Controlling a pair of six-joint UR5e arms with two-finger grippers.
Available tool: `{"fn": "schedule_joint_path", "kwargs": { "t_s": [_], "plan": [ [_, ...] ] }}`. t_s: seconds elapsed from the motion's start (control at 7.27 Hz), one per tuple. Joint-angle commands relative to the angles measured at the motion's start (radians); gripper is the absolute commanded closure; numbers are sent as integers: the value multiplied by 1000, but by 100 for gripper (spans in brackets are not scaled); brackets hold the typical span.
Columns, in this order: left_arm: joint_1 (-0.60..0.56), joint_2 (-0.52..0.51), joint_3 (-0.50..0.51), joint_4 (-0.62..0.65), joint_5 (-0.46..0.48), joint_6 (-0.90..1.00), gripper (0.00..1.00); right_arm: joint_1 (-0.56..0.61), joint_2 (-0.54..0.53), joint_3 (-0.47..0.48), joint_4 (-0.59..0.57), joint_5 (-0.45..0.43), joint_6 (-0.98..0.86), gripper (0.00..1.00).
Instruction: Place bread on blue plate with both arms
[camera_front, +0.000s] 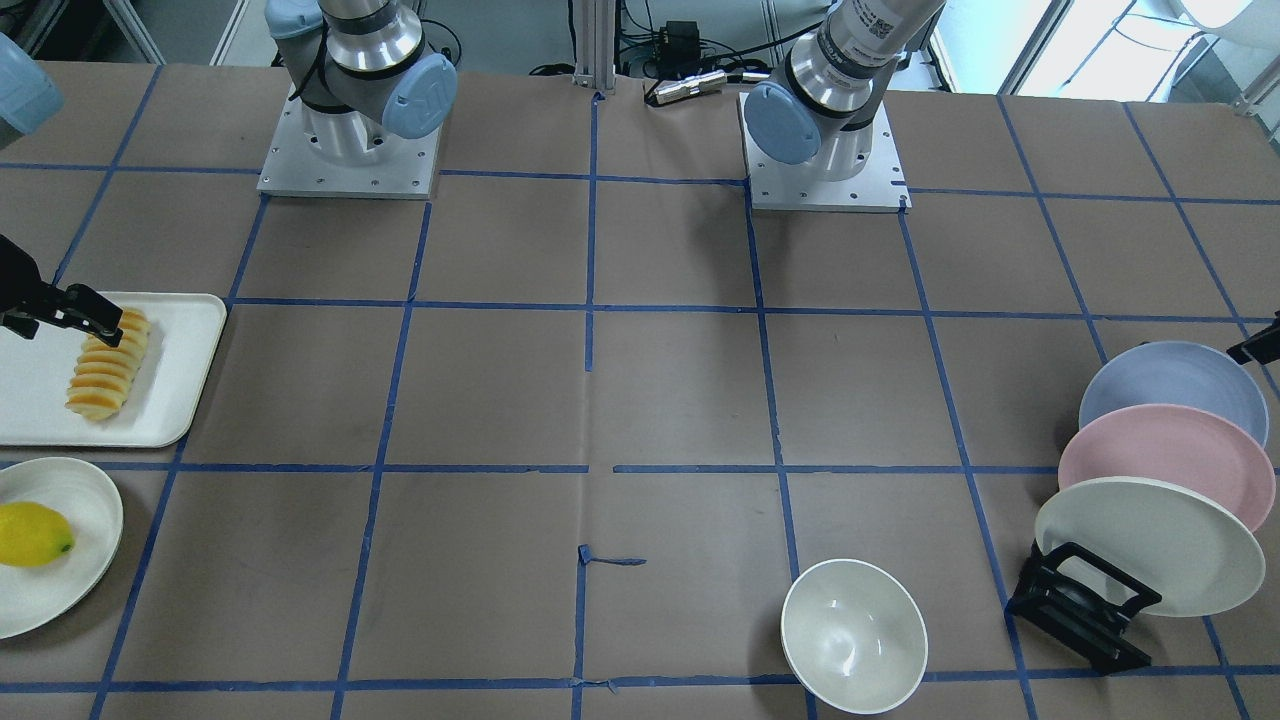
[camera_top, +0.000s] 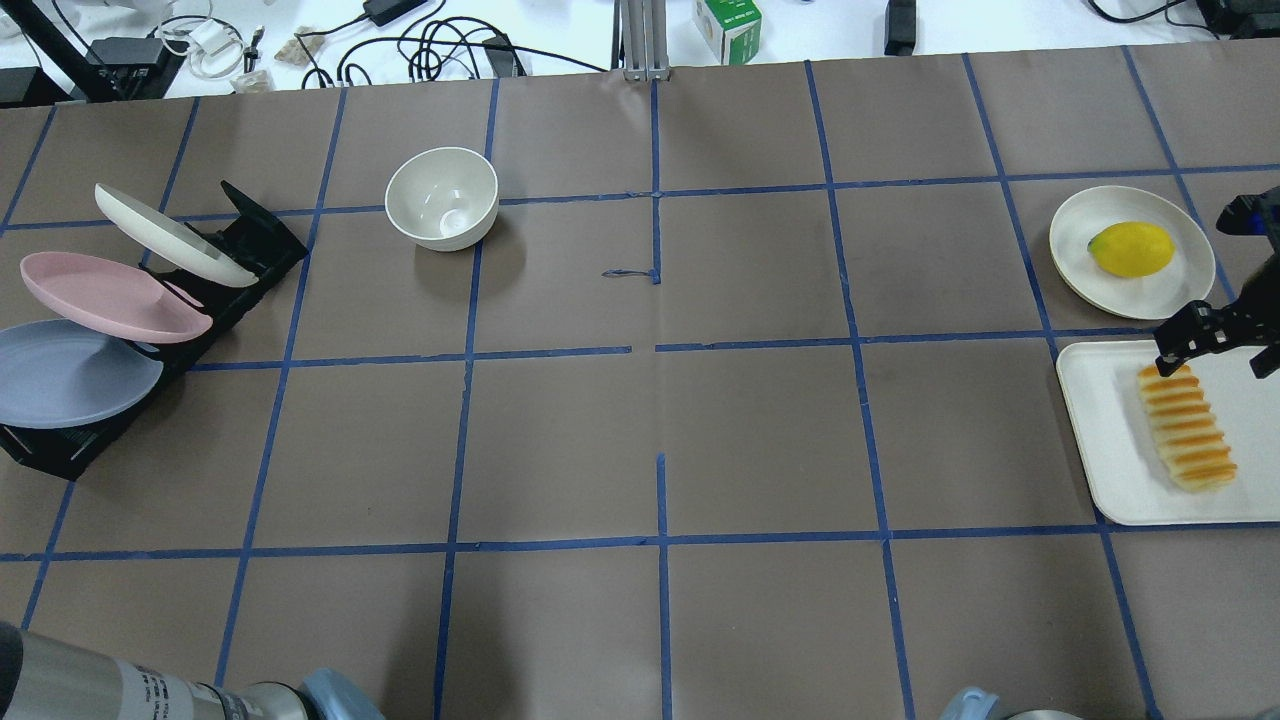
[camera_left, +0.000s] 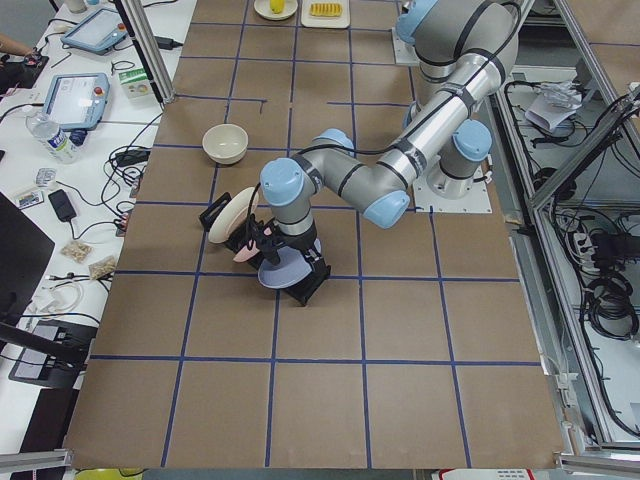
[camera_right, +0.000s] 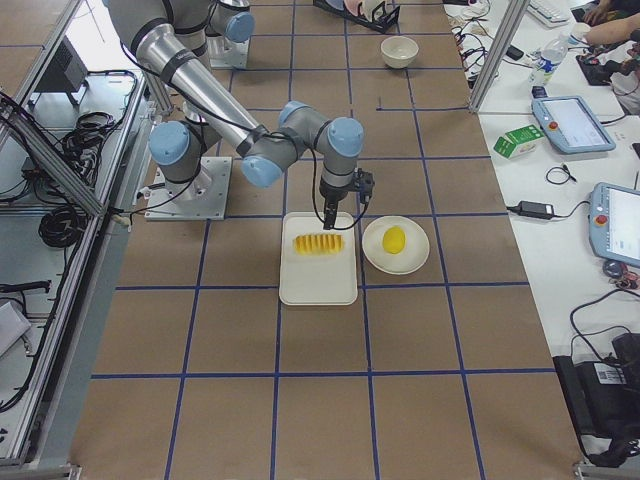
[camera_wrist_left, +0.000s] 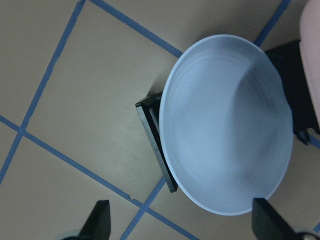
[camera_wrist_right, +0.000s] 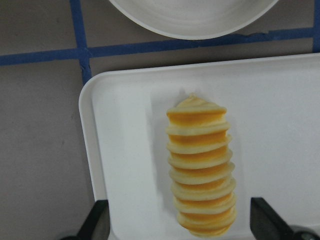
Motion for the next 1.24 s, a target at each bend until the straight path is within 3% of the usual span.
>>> {"fn": "schedule_joint_path", "kwargs": {
  "t_s": [0.0, 0.41, 1.1],
  "plan": [
    [1, -44, -14, 38, 15, -9, 39, -34, 67, 23, -95, -4, -7, 0],
    [-1, -47, -32, 38, 26, -18, 100, -36, 133, 24, -108, -4, 72, 0],
    [-1, -9, -12, 15, 28, -6, 100, -36, 180, 24, -106, -9, 61, 0]
  ]
}}
